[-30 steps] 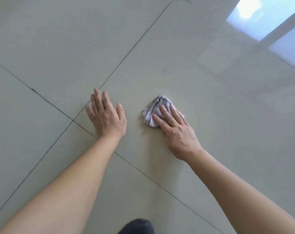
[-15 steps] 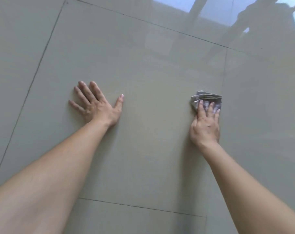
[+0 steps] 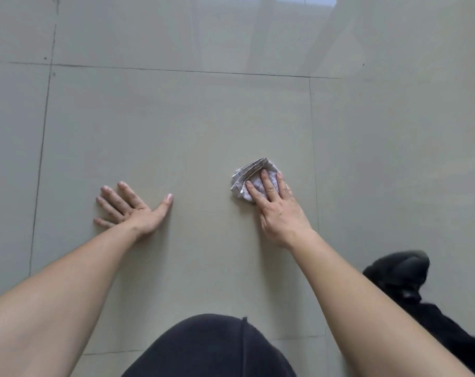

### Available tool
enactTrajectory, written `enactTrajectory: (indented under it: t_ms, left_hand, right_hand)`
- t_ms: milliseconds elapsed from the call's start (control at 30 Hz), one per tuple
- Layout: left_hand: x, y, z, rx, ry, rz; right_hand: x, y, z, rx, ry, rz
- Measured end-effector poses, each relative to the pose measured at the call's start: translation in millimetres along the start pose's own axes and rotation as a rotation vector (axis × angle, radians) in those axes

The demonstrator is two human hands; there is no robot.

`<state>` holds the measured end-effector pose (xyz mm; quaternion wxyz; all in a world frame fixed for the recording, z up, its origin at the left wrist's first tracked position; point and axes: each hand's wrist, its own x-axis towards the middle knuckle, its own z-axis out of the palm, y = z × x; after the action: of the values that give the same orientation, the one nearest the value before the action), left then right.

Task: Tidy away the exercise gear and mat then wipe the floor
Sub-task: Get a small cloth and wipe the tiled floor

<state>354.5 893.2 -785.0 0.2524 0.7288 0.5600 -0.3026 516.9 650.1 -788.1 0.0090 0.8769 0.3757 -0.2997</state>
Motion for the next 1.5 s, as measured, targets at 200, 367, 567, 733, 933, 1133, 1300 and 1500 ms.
enactTrajectory:
  t_ms: [200,367,567,733,933,1133,1300,1500]
  left_hand:
    - [5,-3,5,-0.011,0.008,0.012]
    - [9,-5,9,-0.022,0.027,0.003]
    - [6,-5,8,-0.045,0.027,0.006]
    - [6,-6,7,-0.043,0.009,0.026]
    - [6,-6,4,-0.042,-0.019,0.033]
    - [5,-6,3,-0.052,-0.049,0.036]
    - [7,-9,3,-0.058,-0.061,0.055]
    - [8,-11,3,-0.065,-0.05,0.078]
  right_hand:
    - [89,76,-58,0.262,0.288,0.553]
    - [106,-11,-24,0.235,0.46,0.304]
    - [104,-26,-3,-0.115,0.254,-0.689]
    - [178,79,-99,0.082,0.458,0.114]
    - [199,36,-116,0.203,0.392,0.321]
    - [142,-67,-28,-0.068,0.268,-0.461]
    - [150,-22,-56,-0.168,0.216,-0.592]
    - [201,-2,-116,0.088,0.306,0.19]
